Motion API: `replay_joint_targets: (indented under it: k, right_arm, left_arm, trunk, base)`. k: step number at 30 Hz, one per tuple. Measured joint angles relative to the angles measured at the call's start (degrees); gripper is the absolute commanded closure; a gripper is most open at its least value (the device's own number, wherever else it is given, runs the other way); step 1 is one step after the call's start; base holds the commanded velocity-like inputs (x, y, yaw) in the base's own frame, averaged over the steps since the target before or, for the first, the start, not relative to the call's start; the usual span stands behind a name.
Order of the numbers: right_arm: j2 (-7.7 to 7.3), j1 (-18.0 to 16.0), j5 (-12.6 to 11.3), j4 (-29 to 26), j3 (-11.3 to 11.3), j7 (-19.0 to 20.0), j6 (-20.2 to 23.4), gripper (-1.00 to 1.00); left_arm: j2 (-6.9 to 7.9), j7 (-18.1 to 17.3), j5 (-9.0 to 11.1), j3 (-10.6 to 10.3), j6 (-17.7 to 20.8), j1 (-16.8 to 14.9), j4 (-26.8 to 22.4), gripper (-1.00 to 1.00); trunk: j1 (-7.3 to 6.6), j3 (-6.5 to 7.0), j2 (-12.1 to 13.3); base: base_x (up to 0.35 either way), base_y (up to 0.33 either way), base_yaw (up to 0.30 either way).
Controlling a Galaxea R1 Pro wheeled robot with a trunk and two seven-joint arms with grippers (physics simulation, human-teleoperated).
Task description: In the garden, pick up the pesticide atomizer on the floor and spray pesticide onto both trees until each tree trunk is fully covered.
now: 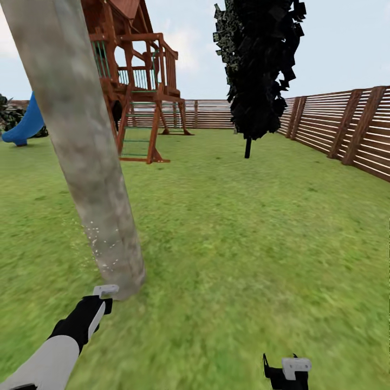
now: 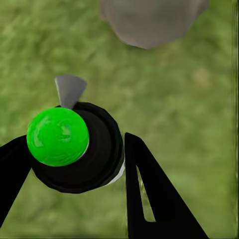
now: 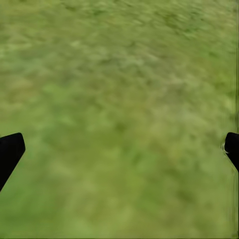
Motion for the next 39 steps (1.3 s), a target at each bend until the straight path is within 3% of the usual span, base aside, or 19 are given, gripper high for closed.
replay_joint_targets:
  k: [12, 18, 21, 27, 39]
  right_arm:
    - [0.02, 0.0, 0.1, 0.0, 0.0, 0.0, 0.0, -1.00]
    - [0.09, 0.0, 0.1, 0.0, 0.1, 0.0, 0.0, -1.00]
    - [0.09, 0.0, 0.1, 0.0, 0.1, 0.0, 0.0, -1.00]
    - [0.09, 0.0, 0.1, 0.0, 0.1, 0.0, 0.0, -1.00]
    - [0.06, 0.0, 0.1, 0.0, 0.1, 0.0, 0.0, -1.00]
  left_arm:
    - [0.08, 0.0, -0.1, 0.1, 0.0, 0.0, 0.0, 1.00]
    - [0.11, 0.0, 0.0, 0.2, -1.6, 0.0, 0.0, 1.00]
    - [0.16, 0.1, 1.9, 1.7, -4.2, 0.0, 0.0, 1.00]
    - [0.10, 0.1, 2.3, 2.1, -4.4, 0.0, 0.0, 1.00]
    - [0.18, 0.1, 2.2, 2.1, -4.4, 0.0, 0.0, 1.00]
  trunk:
    - [0.00, 0.00, 0.0]
    - [0.00, 0.00, 0.0]
    - [0.00, 0.00, 0.0]
    - [0.00, 0.00, 0.0]
    - [0.00, 0.00, 0.0]
  base:
    - [0.096, -0.271, 0.004]
    - [0.112, -0.271, 0.240]
    - [0.129, -0.271, 0.276]
    - [0.181, -0.240, 0.236]
    - [0.234, -0.191, 0.043]
